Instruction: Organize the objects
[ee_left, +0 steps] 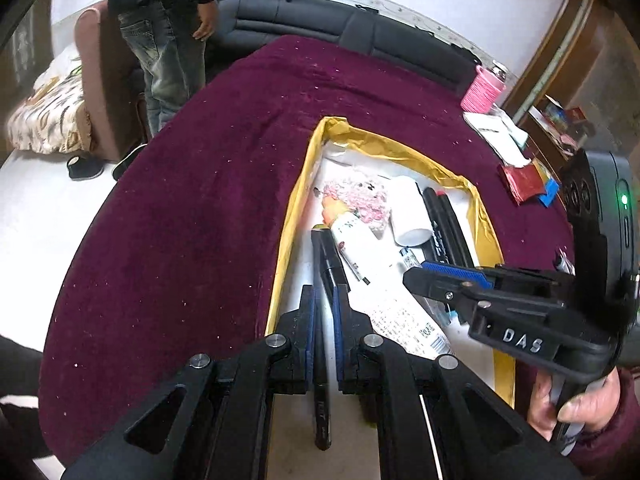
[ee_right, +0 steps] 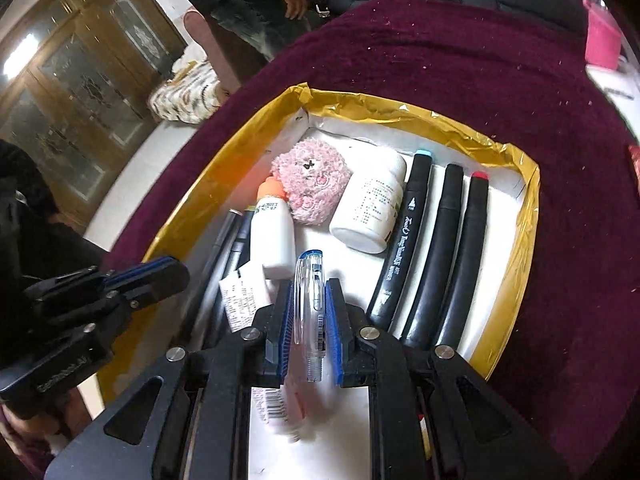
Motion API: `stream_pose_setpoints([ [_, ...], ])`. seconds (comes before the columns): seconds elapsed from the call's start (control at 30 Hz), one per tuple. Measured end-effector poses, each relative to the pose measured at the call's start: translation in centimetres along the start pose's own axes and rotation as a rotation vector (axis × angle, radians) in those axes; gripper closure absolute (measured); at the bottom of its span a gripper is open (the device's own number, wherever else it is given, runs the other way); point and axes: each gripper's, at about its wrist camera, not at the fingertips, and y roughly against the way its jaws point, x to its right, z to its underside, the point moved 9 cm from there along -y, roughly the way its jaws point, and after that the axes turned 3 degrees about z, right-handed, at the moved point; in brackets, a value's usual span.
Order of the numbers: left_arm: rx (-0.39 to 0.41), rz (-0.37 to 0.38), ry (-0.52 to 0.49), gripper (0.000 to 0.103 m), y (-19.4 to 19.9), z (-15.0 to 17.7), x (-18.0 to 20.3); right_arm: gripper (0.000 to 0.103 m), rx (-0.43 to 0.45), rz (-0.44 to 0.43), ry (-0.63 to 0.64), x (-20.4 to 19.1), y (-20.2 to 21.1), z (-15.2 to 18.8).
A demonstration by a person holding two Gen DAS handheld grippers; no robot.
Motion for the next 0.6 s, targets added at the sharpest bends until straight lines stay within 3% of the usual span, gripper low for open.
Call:
stream_pose_setpoints([
  [0.13,0.015,0.072,0.051,0.074,0.5,0.0,0.4,0.089,0.001,0.007,-0.020,-0.2,0.3,0.1],
  [0.2,0.044,0.047,0.039,0.058,1.4,0.0,0.6,0.088,0.021,-0.004,-0.021,-0.1,0.9,0.1],
  [0.23,0.060,0.039,0.028,0.056,1.8,-0.1,1.0,0.085,0.035,0.000,-0.019,0.0,1.2,0.0],
  [0.43,0.155,-0.149,-0.042,0.046,4.9,-0.3,2.9,0.079,0.111,0.012,-0.015,0.5,4.0,-0.2],
  [0.6,0.301,-0.314,-0.086,0.043,8.1,-0.4,4.6,0.063,0.226,0.050,-0.012,1.9,7.7,0.9],
])
